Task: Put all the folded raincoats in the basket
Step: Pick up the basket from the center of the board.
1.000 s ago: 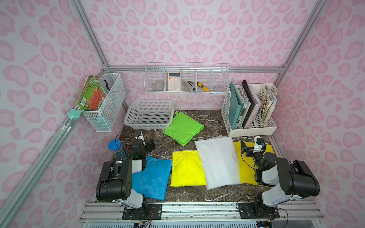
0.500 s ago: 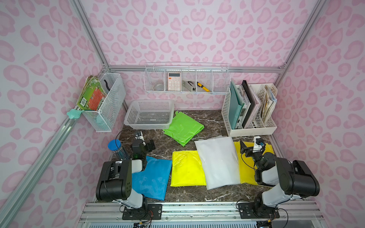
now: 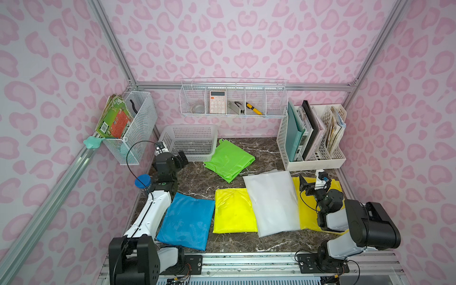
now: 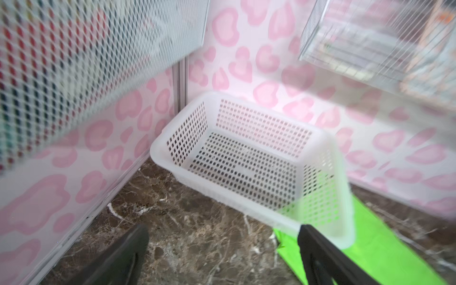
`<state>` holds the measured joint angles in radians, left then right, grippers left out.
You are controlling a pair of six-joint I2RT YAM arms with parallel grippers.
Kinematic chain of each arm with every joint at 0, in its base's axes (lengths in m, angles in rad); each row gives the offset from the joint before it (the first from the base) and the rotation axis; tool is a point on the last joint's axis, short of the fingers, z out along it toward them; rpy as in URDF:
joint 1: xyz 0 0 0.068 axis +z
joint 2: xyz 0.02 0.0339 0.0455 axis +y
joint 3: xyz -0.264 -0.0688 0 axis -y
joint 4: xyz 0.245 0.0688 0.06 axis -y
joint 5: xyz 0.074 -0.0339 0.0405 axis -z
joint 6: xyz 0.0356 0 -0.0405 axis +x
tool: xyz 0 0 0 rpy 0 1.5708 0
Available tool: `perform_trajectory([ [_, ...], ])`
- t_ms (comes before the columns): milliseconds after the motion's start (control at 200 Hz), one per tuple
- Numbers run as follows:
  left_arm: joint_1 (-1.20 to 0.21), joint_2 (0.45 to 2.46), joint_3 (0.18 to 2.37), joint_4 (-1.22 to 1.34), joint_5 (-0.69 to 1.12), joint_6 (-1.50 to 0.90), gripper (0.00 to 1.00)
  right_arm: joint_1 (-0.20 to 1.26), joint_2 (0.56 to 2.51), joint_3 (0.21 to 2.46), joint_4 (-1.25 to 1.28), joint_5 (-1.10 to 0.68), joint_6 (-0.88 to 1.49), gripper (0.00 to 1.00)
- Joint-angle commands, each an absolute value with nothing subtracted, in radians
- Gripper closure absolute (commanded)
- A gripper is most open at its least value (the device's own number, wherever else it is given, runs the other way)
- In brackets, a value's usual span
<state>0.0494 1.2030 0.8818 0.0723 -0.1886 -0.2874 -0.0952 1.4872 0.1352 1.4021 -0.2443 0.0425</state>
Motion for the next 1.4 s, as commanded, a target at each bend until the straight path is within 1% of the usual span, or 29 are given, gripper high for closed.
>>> perform_trajectory([
  [0, 0.046, 1.136, 0.904, -0.329, -0.028, -0.431, 0.01, -0.064, 1.311, 0.128, 1.296, -0.213, 0.018, 0.0],
  [50, 0.048, 1.082, 0.882, -0.33, 0.032, -0.471, 0.01, -0.026, 1.198, 0.159, 1.15, -0.2, 0.044, 0.0],
  [100, 0.048, 1.035, 0.862, -0.343, 0.073, -0.512, 0.01, -0.002, 1.114, 0.192, 1.016, -0.138, 0.21, 0.0],
  [180, 0.052, 0.989, 0.85, -0.409, 0.071, -0.581, 0.01, 0.0, 1.039, 0.226, 0.837, -0.034, 0.479, 0.0],
  [220, 0.052, 0.971, 0.841, -0.431, 0.09, -0.593, 0.01, -0.021, 1.005, 0.237, 0.753, -0.033, 0.577, 0.0],
  [245, 0.053, 0.964, 0.839, -0.458, 0.11, -0.603, 0.0, -0.041, 0.986, 0.236, 0.734, -0.069, 0.628, 0.0],
  [290, 0.053, 0.954, 0.843, -0.52, 0.137, -0.634, 0.01, -0.079, 0.956, 0.211, 0.784, -0.229, 0.664, 0.0],
  [320, 0.055, 0.953, 0.848, -0.552, 0.166, -0.627, 0.01, -0.087, 0.933, 0.194, 0.831, -0.331, 0.681, 0.0],
  [360, 0.054, 0.958, 0.862, -0.609, 0.228, -0.604, 0.01, -0.08, 0.902, 0.184, 0.86, -0.425, 0.706, 0.0],
  [390, 0.054, 0.962, 0.872, -0.644, 0.278, -0.584, 0.01, -0.054, 0.883, 0.19, 0.855, -0.467, 0.712, 0.01],
  [425, 0.052, 0.967, 0.894, -0.712, 0.31, -0.567, 0.01, -0.009, 0.864, 0.221, 0.785, -0.484, 0.696, 0.02],
  [440, 0.052, 0.967, 0.896, -0.729, 0.311, -0.57, 0.05, 0.013, 0.857, 0.238, 0.74, -0.482, 0.682, 0.02],
  [465, 0.052, 0.964, 0.894, -0.753, 0.319, -0.579, 0.09, 0.056, 0.846, 0.269, 0.663, -0.46, 0.658, 0.03],
  [525, 0.05, 0.956, 0.885, -0.801, 0.346, -0.587, 0.15, 0.167, 0.83, 0.326, 0.52, -0.39, 0.607, 0.03],
  [590, 0.044, 0.951, 0.861, -0.83, 0.379, -0.614, 0.2, 0.277, 0.82, 0.359, 0.437, -0.342, 0.568, 0.04],
  [655, 0.029, 0.954, 0.825, -0.832, 0.414, -0.637, 0.26, 0.369, 0.82, 0.369, 0.409, -0.31, 0.574, 0.06],
  [730, -0.012, 0.964, 0.807, -0.837, 0.412, -0.666, 0.29, 0.464, 0.84, 0.385, 0.376, -0.279, 0.593, 0.07],
  [895, -0.048, 1.012, 0.83, -0.849, 0.391, -0.683, 0.3, 0.658, 0.98, 0.461, 0.271, -0.197, 0.616, 0.12],
  [1010, -0.049, 1.073, 0.891, -0.823, 0.383, -0.697, 0.28, 0.719, 1.072, 0.479, 0.271, -0.168, 0.598, 0.15],
  [1125, -0.047, 1.195, 1.021, -0.798, 0.368, -0.747, 0.19, 0.742, 1.108, 0.44, 0.298, -0.11, 0.593, 0.15],
  [1220, -0.046, 1.335, 1.158, -0.807, 0.301, -0.796, 0.2, 0.732, 1.125, 0.407, 0.295, -0.042, 0.658, 0.15],
  [1320, -0.045, 1.488, 1.291, -0.795, 0.266, -0.852, 0.22, 0.704, 1.143, 0.376, 0.337, -0.116, 0.689, 0.18],
  [1395, -0.036, 1.586, 1.383, -0.793, 0.231, -0.911, 0.22, 0.703, 1.134, 0.376, 0.335, -0.137, 0.684, 0.19],
])
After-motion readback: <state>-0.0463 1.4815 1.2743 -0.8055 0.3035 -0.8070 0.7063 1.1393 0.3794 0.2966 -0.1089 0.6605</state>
